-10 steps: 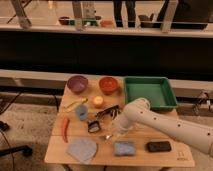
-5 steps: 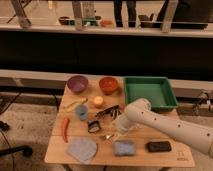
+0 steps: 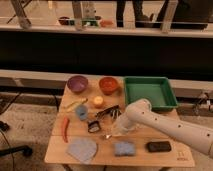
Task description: Place fork in paper cup
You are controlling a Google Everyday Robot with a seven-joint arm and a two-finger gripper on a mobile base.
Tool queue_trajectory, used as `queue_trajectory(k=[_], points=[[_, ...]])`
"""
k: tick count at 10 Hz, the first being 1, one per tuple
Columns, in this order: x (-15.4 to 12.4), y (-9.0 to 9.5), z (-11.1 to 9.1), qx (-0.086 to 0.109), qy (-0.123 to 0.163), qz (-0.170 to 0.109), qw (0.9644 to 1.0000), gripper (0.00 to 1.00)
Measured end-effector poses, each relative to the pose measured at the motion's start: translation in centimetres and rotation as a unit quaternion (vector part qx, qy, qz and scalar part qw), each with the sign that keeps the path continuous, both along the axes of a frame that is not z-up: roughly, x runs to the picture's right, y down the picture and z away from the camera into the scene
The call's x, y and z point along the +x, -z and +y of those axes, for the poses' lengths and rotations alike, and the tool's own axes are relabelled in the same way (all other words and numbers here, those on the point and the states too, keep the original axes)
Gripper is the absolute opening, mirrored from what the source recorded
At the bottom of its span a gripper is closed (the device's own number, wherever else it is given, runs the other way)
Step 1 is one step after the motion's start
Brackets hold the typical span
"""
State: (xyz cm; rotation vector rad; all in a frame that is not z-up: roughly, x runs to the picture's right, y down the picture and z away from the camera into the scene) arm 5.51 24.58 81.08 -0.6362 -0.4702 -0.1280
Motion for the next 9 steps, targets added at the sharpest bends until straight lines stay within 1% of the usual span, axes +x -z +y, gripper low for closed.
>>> queue_trajectory(k=[1,2,3,4,5,6,7,9], points=[[-0.08,-0.12,0.07,-0.003,0.000,-0.001,1.0000,0.25],[0.01,-0.01,0.04,-0.003,0.002,0.000,1.0000,0.31],[0.05,0.07,0.01,-0.003,0.003,0.000,1.0000,0.40],[-0.01,0.06,0.03,-0.004,0.004,-0.001,1.0000,0.45],[0.01,0.05,0.11,-0.005,0.004,-0.001,1.0000,0.45],[0.11,-0.21,0.37,-0.009,0.003,-0.002,1.0000,0.40],[0.22,-0.47,0.78,-0.013,0.005,-0.003,0.9999,0.31],[0.23,-0.51,0.73,-0.013,0.003,-0.005,0.9999,0.12]])
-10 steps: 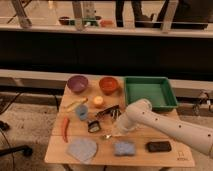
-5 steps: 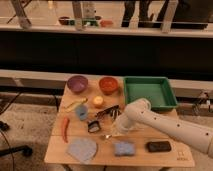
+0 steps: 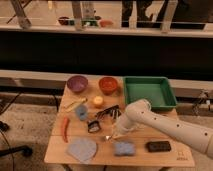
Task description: Place fork in paper cup
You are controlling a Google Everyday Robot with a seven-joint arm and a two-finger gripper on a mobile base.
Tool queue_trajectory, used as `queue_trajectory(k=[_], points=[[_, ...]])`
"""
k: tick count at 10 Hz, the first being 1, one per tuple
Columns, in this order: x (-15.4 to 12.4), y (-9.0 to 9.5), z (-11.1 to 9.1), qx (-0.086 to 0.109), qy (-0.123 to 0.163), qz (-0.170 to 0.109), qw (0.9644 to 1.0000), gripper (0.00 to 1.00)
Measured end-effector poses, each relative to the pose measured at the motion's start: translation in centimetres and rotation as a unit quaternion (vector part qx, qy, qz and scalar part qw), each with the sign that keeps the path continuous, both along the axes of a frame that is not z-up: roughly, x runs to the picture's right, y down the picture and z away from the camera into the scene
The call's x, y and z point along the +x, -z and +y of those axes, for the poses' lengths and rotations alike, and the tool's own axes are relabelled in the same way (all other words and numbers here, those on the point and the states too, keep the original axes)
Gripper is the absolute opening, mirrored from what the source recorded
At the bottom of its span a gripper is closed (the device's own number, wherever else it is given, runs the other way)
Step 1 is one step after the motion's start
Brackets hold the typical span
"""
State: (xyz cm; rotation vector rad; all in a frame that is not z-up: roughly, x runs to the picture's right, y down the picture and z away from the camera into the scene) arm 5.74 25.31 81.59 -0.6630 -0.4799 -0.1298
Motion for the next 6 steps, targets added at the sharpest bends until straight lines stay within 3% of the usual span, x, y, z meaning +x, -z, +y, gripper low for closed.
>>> queue_trajectory(k=[2,4,6], points=[[0.1,0.0,-0.1,0.002,0.000,0.000,1.0000,0.00],[0.1,0.7,-0.7,0.013,-0.003,-0.002,0.9999,0.00],[0.2,2.7,-2.3,0.028,-0.015,-0.006,0.9995,0.00]])
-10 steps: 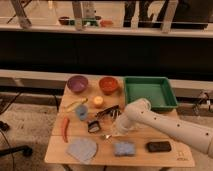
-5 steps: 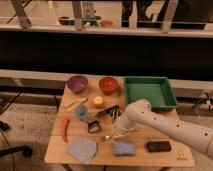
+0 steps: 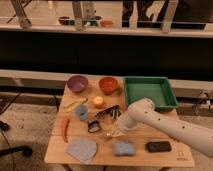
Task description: Place fork in paper cup
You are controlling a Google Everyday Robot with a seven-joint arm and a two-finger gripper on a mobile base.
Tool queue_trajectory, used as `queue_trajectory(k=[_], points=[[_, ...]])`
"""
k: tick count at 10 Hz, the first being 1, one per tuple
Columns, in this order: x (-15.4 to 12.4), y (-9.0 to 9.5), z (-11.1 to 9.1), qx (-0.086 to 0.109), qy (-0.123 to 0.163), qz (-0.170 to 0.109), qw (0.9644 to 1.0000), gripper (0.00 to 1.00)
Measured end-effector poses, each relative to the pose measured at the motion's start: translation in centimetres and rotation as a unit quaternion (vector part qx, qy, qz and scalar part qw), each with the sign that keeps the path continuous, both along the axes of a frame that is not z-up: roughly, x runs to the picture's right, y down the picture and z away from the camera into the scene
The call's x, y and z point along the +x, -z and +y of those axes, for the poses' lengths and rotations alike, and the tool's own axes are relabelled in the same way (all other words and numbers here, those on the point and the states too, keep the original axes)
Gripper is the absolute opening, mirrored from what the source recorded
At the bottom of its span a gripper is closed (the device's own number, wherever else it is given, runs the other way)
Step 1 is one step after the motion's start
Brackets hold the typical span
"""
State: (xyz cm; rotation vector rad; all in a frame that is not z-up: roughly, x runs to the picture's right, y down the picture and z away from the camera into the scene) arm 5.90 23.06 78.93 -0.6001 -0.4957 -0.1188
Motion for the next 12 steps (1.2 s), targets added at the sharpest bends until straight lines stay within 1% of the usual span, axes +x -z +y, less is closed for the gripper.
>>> queue_trajectory(k=[1,3,5,6,8,10,12], points=[[-0.1,1.0,-0.7,0.008,-0.002,-0.003,1.0000,0.00],[0.0,3.6,-2.6,0.028,-0.012,-0.005,0.9995,0.00],[0.0,5.6,-4.1,0.040,-0.018,-0.006,0.9990,0.00],[0.4,7.2,-5.0,0.049,-0.023,-0.003,0.9985,0.00],[0.8,9.5,-6.1,0.058,-0.031,0.004,0.9978,0.00],[1.6,11.1,-6.6,0.067,-0.038,0.010,0.9969,0.00],[3.8,12.3,-7.4,0.083,-0.047,0.023,0.9952,0.00]])
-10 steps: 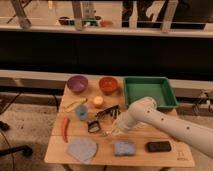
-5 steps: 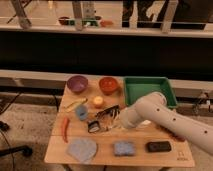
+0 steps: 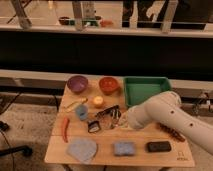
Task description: Place fork in paper cup
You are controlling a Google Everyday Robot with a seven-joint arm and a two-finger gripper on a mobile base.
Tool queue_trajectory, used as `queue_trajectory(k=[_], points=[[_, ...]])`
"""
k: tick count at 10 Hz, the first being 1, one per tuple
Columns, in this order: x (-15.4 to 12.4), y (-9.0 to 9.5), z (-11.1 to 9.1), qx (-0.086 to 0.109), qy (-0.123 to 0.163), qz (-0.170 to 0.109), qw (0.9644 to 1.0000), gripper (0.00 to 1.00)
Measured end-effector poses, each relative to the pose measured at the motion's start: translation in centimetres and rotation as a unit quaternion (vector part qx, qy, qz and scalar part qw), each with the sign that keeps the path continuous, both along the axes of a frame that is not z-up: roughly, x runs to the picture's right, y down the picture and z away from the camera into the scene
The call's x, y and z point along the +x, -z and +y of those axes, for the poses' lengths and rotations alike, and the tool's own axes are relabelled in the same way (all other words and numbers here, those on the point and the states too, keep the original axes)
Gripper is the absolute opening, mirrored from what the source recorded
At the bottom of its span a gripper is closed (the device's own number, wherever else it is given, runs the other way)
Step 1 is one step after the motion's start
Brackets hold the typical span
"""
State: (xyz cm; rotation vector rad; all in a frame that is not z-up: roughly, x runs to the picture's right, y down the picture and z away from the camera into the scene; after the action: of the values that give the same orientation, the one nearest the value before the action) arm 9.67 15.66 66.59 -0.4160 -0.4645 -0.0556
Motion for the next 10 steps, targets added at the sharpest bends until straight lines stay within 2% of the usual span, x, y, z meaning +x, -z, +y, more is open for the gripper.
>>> queue_trajectory(k=[2,5,8,10], points=[[1.4,0.1,-0.9,0.007,-0.004,0.009,0.9999,0.00],[3.9,-0.8,-2.0,0.011,-0.011,0.025,0.9996,0.00],[6.3,-2.9,-3.7,0.011,-0.013,0.044,0.9989,0.00],[6.8,-3.9,-3.9,0.009,-0.014,0.051,0.9985,0.00]])
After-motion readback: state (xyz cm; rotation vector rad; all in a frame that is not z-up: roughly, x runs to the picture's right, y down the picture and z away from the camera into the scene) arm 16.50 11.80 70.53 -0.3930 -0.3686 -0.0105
